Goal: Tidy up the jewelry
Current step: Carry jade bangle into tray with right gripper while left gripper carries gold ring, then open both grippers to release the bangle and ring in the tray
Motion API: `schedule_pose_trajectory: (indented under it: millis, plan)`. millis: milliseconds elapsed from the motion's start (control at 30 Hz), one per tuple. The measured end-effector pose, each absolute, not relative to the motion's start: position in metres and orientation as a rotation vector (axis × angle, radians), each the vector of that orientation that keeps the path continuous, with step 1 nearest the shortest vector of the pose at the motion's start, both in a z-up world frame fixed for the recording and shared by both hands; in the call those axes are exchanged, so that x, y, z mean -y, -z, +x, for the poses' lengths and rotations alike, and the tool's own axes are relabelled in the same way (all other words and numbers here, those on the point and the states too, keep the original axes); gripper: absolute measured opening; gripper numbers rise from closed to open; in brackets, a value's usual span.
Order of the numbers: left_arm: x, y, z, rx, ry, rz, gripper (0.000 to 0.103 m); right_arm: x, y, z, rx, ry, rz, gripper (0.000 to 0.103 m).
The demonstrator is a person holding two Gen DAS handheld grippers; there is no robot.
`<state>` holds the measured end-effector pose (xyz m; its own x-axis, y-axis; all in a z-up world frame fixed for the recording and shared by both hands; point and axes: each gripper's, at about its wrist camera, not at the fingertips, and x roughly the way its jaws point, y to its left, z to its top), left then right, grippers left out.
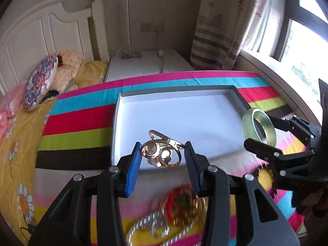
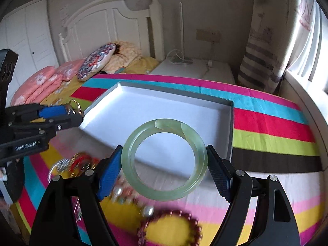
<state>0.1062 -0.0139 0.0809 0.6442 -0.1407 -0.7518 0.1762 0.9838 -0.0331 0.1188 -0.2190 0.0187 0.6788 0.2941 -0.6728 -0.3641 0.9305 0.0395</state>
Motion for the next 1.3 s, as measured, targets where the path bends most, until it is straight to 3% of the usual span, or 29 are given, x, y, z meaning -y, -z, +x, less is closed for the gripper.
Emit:
schedule_pose_trajectory:
  millis: [500, 533, 567, 633, 1133, 1300]
  plan:
    - [-0.003, -0.025, 0.178, -0.994, 0.113, -0.008, 0.043, 0.199, 0.016, 0.190, -0.893, -0.282, -0.063, 0.078]
    - [-0.004, -0.023, 0.178, -0.998, 0.113, -0.011, 0.047, 0.199, 0.015, 0.188, -0.885, -0.287, -0.063, 0.079]
    - [-0.006, -0.021, 0.177, -1.005, 0.110, -0.016, 0.058, 0.199, 0.013, 0.186, -0.878, -0.289, -0.065, 0.089]
    - [-0.009, -0.019, 0.173, -1.004, 0.125, -0.024, 0.059, 0.198, 0.010, 0.182, -0.874, -0.287, -0.082, 0.094]
    - [-0.003, -0.018, 0.114, -1.068, 0.138, -0.009, 0.059, 0.203, 0.027, 0.138, -0.981, -0.298, -0.167, 0.094]
    - [-0.003, -0.018, 0.087, -1.081, 0.151, -0.063, 0.068, 0.205, 0.028, 0.117, -0.973, -0.323, -0.177, 0.094]
